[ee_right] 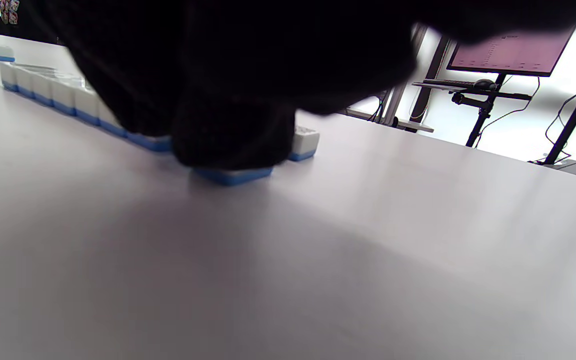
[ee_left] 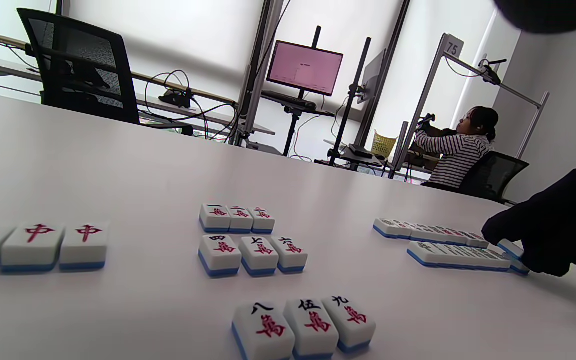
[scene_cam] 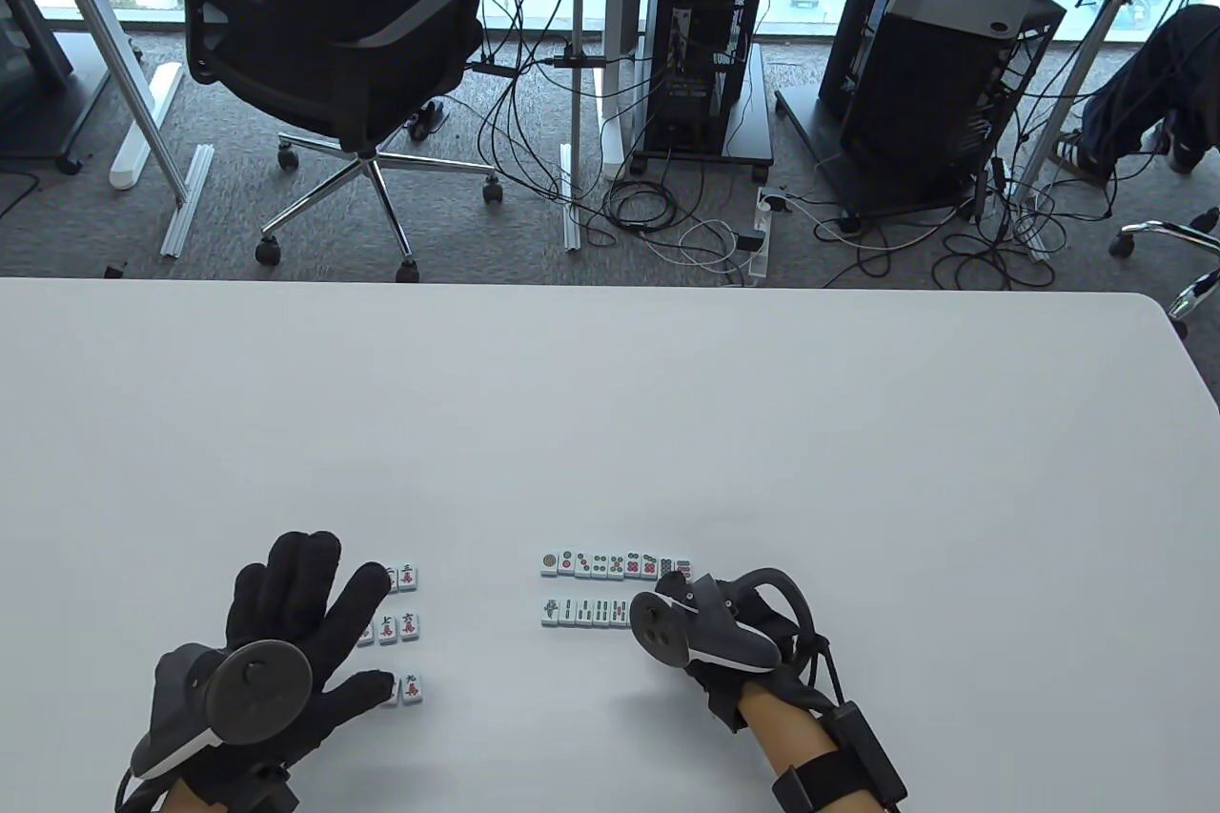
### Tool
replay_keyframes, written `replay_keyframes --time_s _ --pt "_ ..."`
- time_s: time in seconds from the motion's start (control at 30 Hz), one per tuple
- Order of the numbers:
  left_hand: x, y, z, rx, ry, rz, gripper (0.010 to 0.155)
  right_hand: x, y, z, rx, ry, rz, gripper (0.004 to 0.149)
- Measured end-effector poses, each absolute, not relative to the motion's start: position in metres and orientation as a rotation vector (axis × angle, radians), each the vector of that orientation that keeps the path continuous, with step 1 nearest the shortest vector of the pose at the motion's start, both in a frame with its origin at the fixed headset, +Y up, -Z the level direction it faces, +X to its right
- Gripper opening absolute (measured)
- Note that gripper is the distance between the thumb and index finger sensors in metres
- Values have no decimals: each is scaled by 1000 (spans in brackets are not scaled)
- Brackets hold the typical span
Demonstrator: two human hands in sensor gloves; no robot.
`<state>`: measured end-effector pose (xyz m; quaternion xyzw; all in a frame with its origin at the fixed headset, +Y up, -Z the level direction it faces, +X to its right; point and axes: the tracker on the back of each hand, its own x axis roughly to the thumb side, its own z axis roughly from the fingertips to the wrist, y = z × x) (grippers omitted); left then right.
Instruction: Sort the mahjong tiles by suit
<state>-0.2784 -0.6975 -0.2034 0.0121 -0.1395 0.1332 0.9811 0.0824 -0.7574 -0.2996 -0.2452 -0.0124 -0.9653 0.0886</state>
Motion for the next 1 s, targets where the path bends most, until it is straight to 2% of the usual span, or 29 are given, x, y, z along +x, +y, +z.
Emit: replay_keyframes --time_s 0.7,0.87,1.0 --pt "-279 -698 -203 19 -277 262 86 66 -763 -301 -650 -100 -2741 58" --pt "-278 -698 -203 20 -279 261 86 74 -743 -294 -654 -18 -2771 61" --pt "-277 -698 -203 16 -280 253 85 94 -712 -286 -624 112 -2851 67"
